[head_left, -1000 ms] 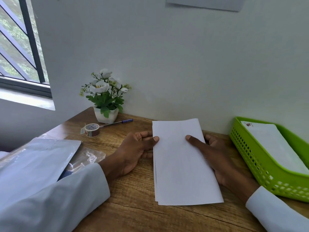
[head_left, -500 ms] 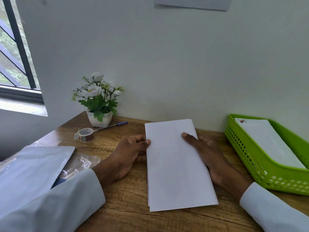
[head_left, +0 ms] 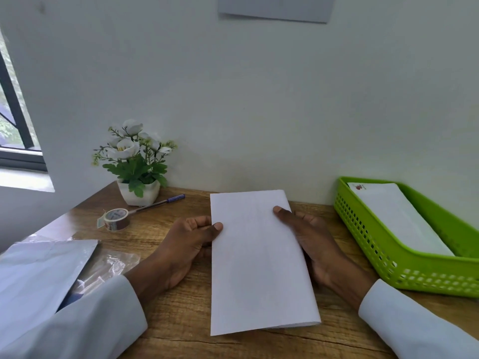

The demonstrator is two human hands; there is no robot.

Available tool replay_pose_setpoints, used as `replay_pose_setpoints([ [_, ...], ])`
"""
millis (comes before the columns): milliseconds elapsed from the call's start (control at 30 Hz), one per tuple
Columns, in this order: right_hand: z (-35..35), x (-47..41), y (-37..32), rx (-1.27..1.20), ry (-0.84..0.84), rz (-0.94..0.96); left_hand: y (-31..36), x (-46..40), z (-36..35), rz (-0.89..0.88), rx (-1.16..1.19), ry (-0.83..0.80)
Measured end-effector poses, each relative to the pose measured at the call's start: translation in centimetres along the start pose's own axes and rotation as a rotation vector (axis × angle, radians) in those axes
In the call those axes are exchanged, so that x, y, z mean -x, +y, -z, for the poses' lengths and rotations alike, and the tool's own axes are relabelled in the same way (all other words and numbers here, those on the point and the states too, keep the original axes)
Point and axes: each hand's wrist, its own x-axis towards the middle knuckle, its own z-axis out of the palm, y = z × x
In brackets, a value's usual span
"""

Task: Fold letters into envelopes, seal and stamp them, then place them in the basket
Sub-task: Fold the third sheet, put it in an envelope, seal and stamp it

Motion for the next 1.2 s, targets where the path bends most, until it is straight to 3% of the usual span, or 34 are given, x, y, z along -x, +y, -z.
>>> replay_pose_setpoints([
  [400, 1.0, -1.4, -0.2, -0.006, 0.052, 0.000, 0.3, 0.3, -0.3, 0.008, -0.078, -0.023],
  [633, 1.2, -2.0, -0.4, -0.093, 0.164, 0.003, 0.3, 0.4, -0.7, -0.007, -0.135, -0.049],
  [933, 1.4, -2.0, -0.4, -0.004, 0.120, 0.008, 0.0, 0.8, -0.8, 0.005, -0.141, -0.138],
  [1200, 1.7, -1.9, -0.2, 0.105, 0.001, -0.023, 0.0, 0.6, -0.6, -0.016, -0.134, -0.026],
])
